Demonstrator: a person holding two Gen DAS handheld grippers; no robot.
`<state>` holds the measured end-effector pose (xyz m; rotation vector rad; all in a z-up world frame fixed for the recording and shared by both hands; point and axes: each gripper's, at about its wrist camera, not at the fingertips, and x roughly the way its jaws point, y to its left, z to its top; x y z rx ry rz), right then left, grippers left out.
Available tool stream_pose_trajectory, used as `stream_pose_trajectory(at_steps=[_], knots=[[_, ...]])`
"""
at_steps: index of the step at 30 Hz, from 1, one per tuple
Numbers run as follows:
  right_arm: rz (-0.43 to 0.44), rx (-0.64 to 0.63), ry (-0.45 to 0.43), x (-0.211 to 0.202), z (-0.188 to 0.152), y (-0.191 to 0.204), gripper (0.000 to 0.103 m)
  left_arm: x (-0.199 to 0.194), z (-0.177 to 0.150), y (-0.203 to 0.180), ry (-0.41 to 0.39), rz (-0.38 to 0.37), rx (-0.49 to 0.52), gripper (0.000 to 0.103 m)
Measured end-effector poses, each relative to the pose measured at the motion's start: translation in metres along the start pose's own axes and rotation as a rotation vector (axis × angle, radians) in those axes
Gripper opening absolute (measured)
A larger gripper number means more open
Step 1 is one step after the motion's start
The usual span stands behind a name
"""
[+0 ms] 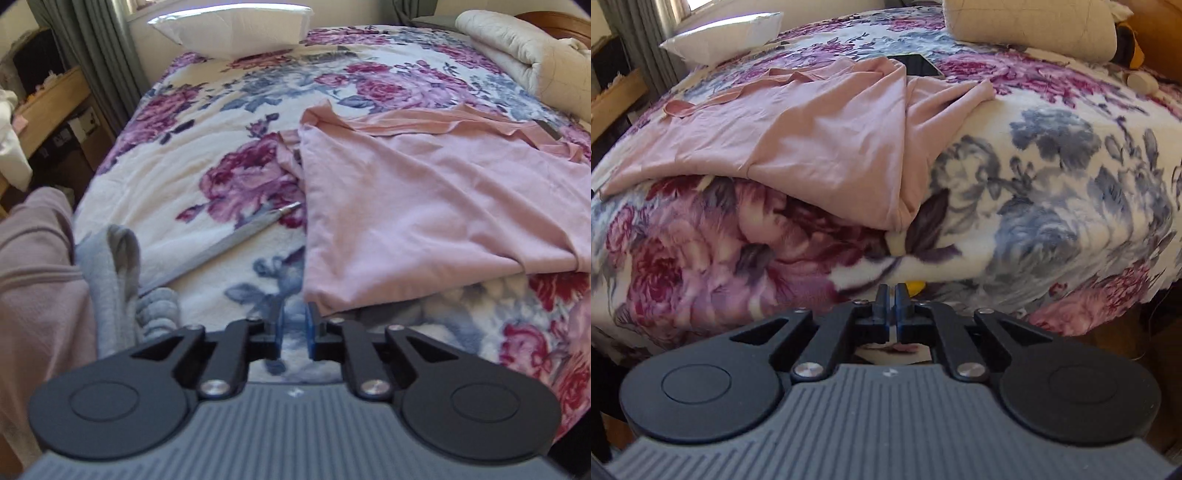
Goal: Fold clothes
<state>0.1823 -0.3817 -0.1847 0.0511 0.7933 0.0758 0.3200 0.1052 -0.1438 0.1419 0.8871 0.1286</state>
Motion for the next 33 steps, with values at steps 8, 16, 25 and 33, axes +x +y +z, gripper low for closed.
stream_pose_trajectory(at_steps=[8, 16, 25, 33], knots=[[0.056, -0.048, -0.24, 0.111, 0.14, 0.003, 0.066, 0.049, 0.089, -0.021, -0.245, -0.02, 0.076, 0.05], [-0.033, 0.086, -0.126, 0.189, 0.178, -0.006, 0.0, 0.154, 0.141, -0.044, -0.139, -0.022, 0.072, 0.035], [-0.032, 0.273, -0.287, 0.084, 0.133, -0.043, 0.0, 0.119, 0.163, -0.036, -0.308, -0.049, 0.006, 0.003], [-0.183, 0.331, -0.136, 0.113, 0.117, -0.066, 0.026, 0.076, 0.163, -0.04, -0.309, 0.053, -0.004, 0.057]])
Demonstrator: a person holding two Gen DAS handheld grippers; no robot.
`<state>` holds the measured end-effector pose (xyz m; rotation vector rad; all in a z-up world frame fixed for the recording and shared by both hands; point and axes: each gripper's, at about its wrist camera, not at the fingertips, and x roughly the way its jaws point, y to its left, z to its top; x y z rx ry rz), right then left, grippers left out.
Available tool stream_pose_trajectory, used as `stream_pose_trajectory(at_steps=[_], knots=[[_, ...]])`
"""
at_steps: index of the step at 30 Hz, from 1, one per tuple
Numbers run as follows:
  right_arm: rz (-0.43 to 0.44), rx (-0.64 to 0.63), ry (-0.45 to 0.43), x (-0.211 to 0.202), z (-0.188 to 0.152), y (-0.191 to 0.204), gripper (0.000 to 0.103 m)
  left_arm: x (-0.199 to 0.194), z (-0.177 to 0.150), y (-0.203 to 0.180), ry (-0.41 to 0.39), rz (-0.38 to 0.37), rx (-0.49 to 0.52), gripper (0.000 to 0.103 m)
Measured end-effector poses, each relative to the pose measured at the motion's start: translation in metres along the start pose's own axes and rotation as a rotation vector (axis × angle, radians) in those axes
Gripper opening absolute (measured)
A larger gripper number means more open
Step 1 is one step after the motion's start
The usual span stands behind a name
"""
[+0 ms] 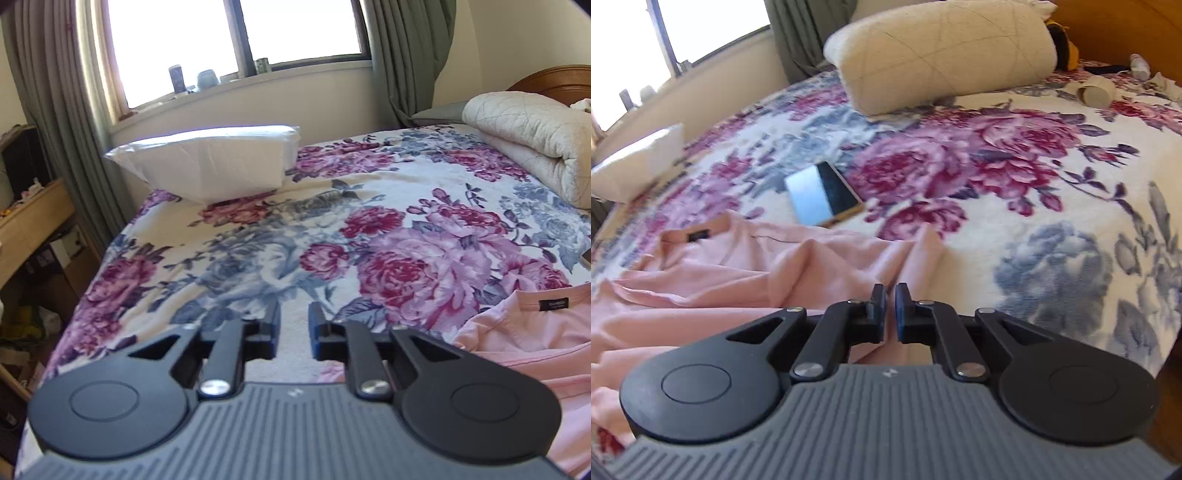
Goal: Fold clothes
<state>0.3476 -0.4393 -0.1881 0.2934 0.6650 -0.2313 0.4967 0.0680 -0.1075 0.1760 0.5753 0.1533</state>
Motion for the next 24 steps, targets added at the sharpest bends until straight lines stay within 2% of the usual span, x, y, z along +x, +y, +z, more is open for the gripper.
stream_pose_trajectory(at_steps=[1, 2, 3, 6, 7, 9, 10, 11, 12, 13, 14, 16, 19, 21, 24], knots=[[0.055, 0.005, -0.033, -0.017, -0.007, -0.001, 0.033, -0.018, -0.011, 0.006, 0.004, -0.013, -0.034, 0.064], [0.109, 0.009, -0.066, -0.034, -0.014, -0.002, 0.046, -0.034, -0.027, 0.013, 0.013, -0.042, -0.063, 0.066], [0.142, 0.006, -0.078, -0.046, -0.022, -0.002, 0.054, -0.051, -0.044, 0.019, 0.022, -0.072, -0.093, 0.067], [0.254, -0.043, -0.061, -0.082, -0.069, 0.0, 0.055, -0.091, -0.101, 0.039, 0.092, -0.069, -0.165, 0.07], [0.252, -0.063, -0.053, -0.084, -0.076, 0.003, 0.055, -0.097, -0.114, 0.043, 0.119, -0.071, -0.182, 0.07], [0.246, -0.115, -0.034, -0.082, -0.094, 0.015, 0.052, -0.097, -0.15, 0.05, 0.232, -0.119, -0.239, 0.066], [0.243, -0.14, -0.024, -0.081, -0.103, 0.021, 0.048, -0.095, -0.158, 0.05, 0.261, -0.14, -0.25, 0.053], [0.24, -0.166, -0.015, -0.081, -0.111, 0.027, 0.037, -0.094, -0.166, 0.05, 0.261, -0.182, -0.258, 0.043], [0.23, -0.179, -0.011, -0.079, -0.113, 0.032, 0.019, -0.094, -0.173, 0.05, 0.259, -0.225, -0.265, 0.027], [0.22, -0.192, -0.008, -0.077, -0.115, 0.036, 0.006, -0.094, -0.173, 0.051, 0.251, -0.235, -0.276, 0.011], [0.214, -0.189, -0.024, -0.082, -0.114, 0.037, 0.002, -0.095, -0.172, 0.052, 0.243, -0.244, -0.287, 0.007], [0.202, -0.183, -0.056, -0.091, -0.112, 0.037, 0.001, -0.099, -0.164, 0.055, 0.22, -0.227, -0.299, 0.004], [0.198, -0.14, -0.127, -0.12, -0.108, 0.016, 0.001, -0.121, -0.146, 0.051, 0.125, -0.195, -0.212, 0.004], [0.184, -0.135, -0.112, -0.13, -0.11, -0.002, 0.0, -0.132, -0.144, 0.046, 0.092, -0.189, -0.144, 0.004], [0.147, -0.137, -0.052, -0.134, -0.12, -0.027, 0.0, -0.115, -0.158, 0.042, 0.151, -0.13, -0.082, 0.005]])
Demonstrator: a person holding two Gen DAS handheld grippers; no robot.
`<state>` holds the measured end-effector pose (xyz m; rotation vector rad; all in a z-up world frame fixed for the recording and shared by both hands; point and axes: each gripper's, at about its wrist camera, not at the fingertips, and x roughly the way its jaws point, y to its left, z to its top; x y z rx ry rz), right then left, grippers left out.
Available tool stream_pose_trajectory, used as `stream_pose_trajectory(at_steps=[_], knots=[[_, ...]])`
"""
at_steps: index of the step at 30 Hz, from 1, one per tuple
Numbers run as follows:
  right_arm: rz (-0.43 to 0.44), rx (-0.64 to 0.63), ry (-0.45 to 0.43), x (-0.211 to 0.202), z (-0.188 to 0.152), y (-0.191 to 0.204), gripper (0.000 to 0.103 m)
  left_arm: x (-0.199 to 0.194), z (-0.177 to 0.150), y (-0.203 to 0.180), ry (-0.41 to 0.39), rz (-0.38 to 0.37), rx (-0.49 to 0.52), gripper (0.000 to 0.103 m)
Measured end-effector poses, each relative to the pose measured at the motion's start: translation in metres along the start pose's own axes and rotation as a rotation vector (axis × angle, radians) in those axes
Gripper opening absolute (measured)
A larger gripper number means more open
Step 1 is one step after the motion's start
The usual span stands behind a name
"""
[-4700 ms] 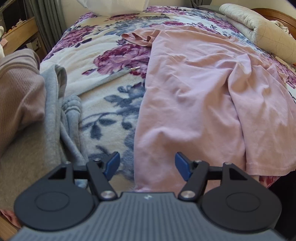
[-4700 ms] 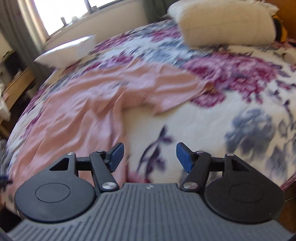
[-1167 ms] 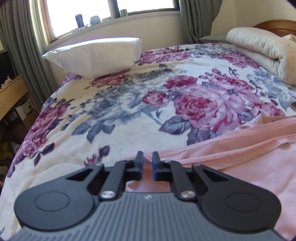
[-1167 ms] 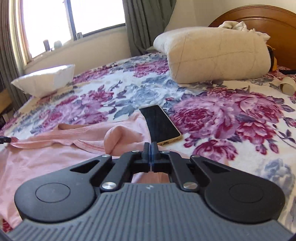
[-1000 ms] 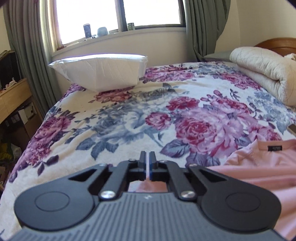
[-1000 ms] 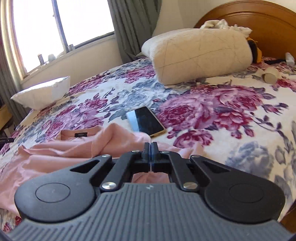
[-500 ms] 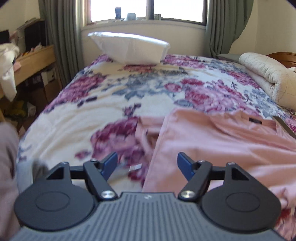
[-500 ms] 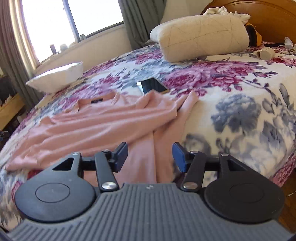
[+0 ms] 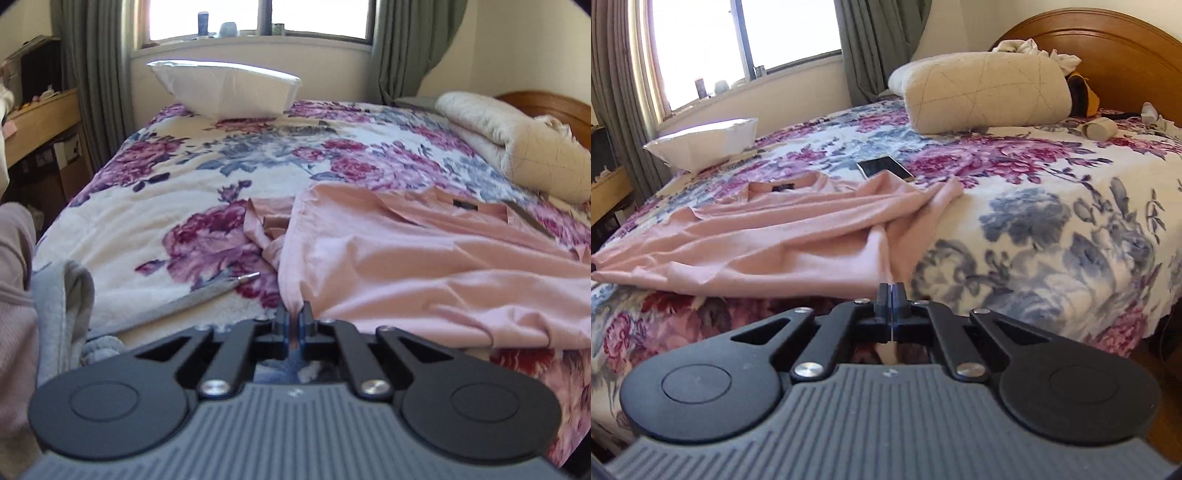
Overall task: Fold clothes
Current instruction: 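Lift the hem with the left gripper and fold it over the shirt body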
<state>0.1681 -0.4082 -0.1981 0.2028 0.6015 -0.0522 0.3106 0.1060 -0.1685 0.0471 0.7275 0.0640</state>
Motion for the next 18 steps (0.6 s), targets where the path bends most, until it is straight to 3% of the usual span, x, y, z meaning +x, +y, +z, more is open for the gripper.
stream_pose_trajectory(at_steps=[3, 5, 7, 9, 11, 14, 18], knots=[[-0.08, 0.008, 0.084, -0.001, -0.021, -0.027, 0.0, 0.016, -0.012, 0.002, 0.055, 0.049, 0.024, 0.007], [-0.086, -0.106, 0.099, -0.002, -0.026, -0.016, 0.002, 0.014, -0.018, -0.011, 0.045, 0.1, 0.109, 0.015], [-0.088, -0.275, 0.092, -0.002, -0.026, 0.008, 0.01, 0.003, -0.023, -0.035, -0.024, 0.184, 0.283, 0.023], [-0.042, -0.449, 0.053, 0.0, -0.02, 0.037, 0.049, -0.007, -0.027, -0.05, -0.087, 0.234, 0.432, 0.039], [-0.017, -0.599, 0.005, 0.003, -0.019, 0.06, 0.058, -0.011, -0.035, -0.058, -0.128, 0.249, 0.582, 0.042], [0.038, -0.824, -0.026, 0.017, -0.024, 0.092, 0.058, -0.013, -0.05, -0.067, -0.162, 0.219, 0.815, 0.05], [0.041, -1.066, -0.061, 0.033, -0.044, 0.11, 0.055, -0.001, -0.075, -0.073, -0.154, 0.192, 1.08, 0.055]])
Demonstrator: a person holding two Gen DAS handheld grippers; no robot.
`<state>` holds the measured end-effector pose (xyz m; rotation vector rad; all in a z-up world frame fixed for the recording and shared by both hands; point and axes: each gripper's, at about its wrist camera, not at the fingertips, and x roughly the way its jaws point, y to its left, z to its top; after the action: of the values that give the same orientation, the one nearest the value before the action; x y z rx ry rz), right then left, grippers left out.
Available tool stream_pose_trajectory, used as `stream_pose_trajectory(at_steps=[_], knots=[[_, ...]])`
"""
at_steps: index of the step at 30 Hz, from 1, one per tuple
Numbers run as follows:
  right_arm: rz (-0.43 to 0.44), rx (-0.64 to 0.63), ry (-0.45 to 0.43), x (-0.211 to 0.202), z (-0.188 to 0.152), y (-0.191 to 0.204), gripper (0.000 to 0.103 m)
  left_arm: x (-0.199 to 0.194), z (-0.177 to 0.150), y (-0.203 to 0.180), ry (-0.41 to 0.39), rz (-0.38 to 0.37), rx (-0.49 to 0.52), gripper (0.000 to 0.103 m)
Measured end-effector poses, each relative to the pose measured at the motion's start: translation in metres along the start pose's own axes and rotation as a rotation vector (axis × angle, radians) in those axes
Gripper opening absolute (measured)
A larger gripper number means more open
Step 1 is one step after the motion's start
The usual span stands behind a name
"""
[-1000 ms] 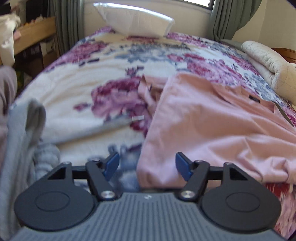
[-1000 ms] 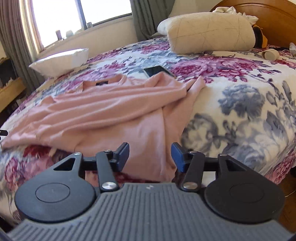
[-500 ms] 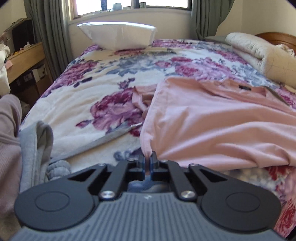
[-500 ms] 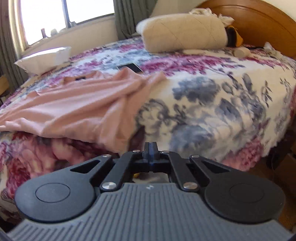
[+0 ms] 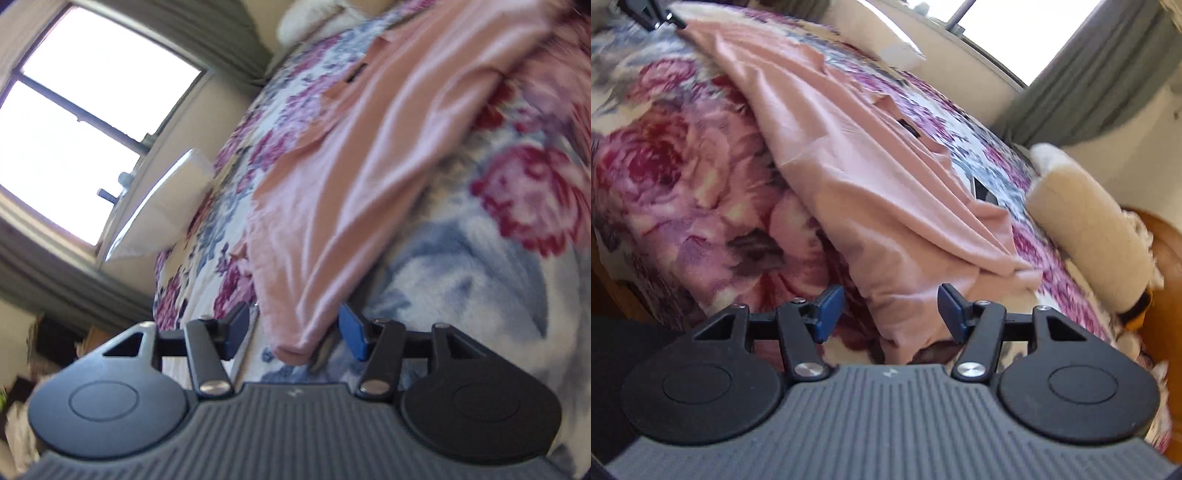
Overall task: Fold clothes
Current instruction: 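Lift the hem with the left gripper and fold it over the shirt body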
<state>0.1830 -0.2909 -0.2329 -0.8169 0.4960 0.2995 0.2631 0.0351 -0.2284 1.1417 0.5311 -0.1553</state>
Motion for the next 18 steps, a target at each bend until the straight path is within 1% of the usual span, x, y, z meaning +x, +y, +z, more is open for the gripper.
stream_pose_trajectory(at_steps=[1, 2, 3, 4, 5, 6, 7, 9, 10, 11, 14, 15, 17, 18], knots=[[-0.003, -0.037, -0.002, 0.005, 0.0, 0.004, 0.054, 0.008, 0.0, -0.005, -0.012, 0.007, 0.035, 0.055], [0.005, -0.038, 0.008, 0.009, 0.0, 0.005, 0.043, 0.014, 0.001, -0.005, -0.015, 0.004, 0.032, 0.054], [0.012, -0.037, 0.019, 0.014, 0.0, 0.005, 0.031, 0.021, 0.004, 0.006, 0.0, -0.018, -0.045, 0.048], [0.006, -0.018, 0.036, 0.017, 0.001, 0.003, 0.01, 0.028, 0.006, 0.018, 0.015, -0.042, -0.126, 0.028], [0.0, 0.004, 0.052, 0.019, 0.003, 0.0, 0.007, 0.035, 0.009, 0.03, 0.031, -0.065, -0.206, 0.014], [-0.001, 0.062, 0.039, 0.011, 0.006, -0.007, 0.006, 0.042, 0.012, 0.042, 0.047, -0.089, -0.286, 0.006], [-0.001, 0.121, 0.027, 0.003, 0.009, -0.014, 0.006, 0.049, 0.015, 0.053, 0.063, -0.112, -0.367, 0.005], [0.004, 0.225, 0.002, -0.015, 0.013, -0.027, 0.005, 0.031, 0.016, 0.072, 0.013, -0.104, -0.425, 0.005], [-0.003, 0.282, -0.021, -0.031, 0.015, -0.036, 0.004, 0.018, 0.018, 0.076, -0.012, -0.092, -0.416, 0.004], [0.018, 0.333, -0.033, -0.043, 0.015, -0.045, 0.004, 0.011, 0.019, 0.076, -0.022, -0.087, -0.413, 0.004], [0.082, 0.51, -0.08, -0.086, 0.015, -0.08, 0.004, -0.033, 0.026, 0.109, -0.077, -0.078, -0.451, 0.004], [0.11, 0.564, -0.095, -0.092, 0.013, -0.094, 0.004, -0.04, 0.029, 0.122, -0.083, -0.083, -0.474, 0.004], [0.166, 0.672, -0.124, -0.103, 0.01, -0.124, 0.004, -0.036, 0.036, 0.141, -0.084, -0.12, -0.498, 0.004], [0.197, 0.722, -0.137, -0.093, 0.01, -0.143, 0.004, -0.03, 0.042, 0.15, -0.087, -0.135, -0.504, 0.004]])
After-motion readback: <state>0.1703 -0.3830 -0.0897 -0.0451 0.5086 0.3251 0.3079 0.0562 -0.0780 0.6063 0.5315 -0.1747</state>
